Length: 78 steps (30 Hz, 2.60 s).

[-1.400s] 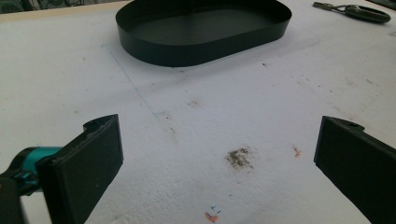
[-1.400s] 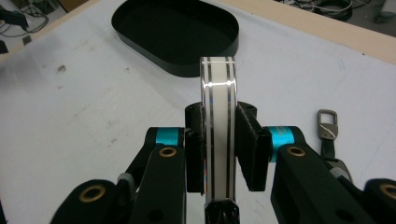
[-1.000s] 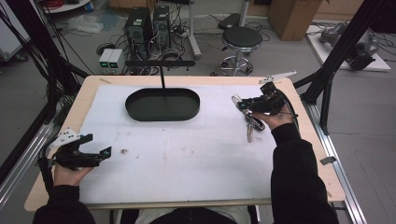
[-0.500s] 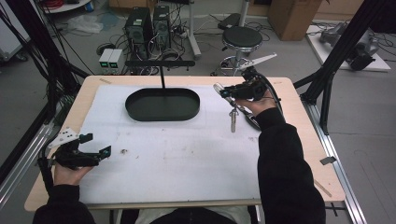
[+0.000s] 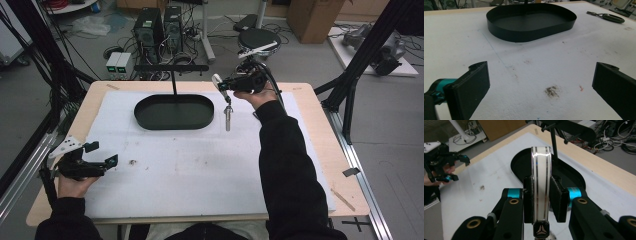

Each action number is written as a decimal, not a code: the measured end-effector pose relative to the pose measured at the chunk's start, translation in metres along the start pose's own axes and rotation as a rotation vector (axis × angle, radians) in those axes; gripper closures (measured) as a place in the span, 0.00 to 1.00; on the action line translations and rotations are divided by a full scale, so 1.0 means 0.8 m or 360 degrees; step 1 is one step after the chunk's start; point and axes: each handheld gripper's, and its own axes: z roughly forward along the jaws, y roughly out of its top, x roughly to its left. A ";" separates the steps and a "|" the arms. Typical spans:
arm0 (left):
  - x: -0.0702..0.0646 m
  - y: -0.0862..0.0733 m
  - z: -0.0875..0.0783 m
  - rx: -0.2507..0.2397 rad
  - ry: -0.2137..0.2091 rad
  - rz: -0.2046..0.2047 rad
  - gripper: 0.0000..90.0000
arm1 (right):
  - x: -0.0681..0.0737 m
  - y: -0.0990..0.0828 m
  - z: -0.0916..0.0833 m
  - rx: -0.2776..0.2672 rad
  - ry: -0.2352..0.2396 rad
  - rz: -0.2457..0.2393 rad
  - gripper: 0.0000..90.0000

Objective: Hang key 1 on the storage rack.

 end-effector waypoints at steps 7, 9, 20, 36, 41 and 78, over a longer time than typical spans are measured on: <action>0.002 0.000 0.001 -0.0024 -0.0008 -0.0013 0.02 | -0.001 0.021 0.013 -0.0022 0.0027 0.0023 0.83; 0.002 0.000 0.001 -0.0018 -0.0011 -0.0007 0.02 | -0.002 0.028 0.017 -0.0020 0.0016 0.0018 0.83; 0.003 0.000 0.001 -0.0052 -0.0014 -0.0030 0.02 | -0.004 0.057 0.034 -0.0061 0.0047 0.0012 0.83; 0.005 0.001 0.000 -0.0062 -0.0027 -0.0039 0.02 | 0.019 0.108 0.088 -0.0012 0.0123 -0.0055 0.83; 0.005 0.001 0.001 -0.0057 -0.0031 -0.0039 0.02 | 0.012 0.122 0.109 -0.0021 0.0158 -0.0032 0.83; 0.005 0.000 0.003 -0.0054 -0.0015 -0.0054 0.02 | -0.021 0.164 0.156 -0.0235 0.0026 0.0089 0.83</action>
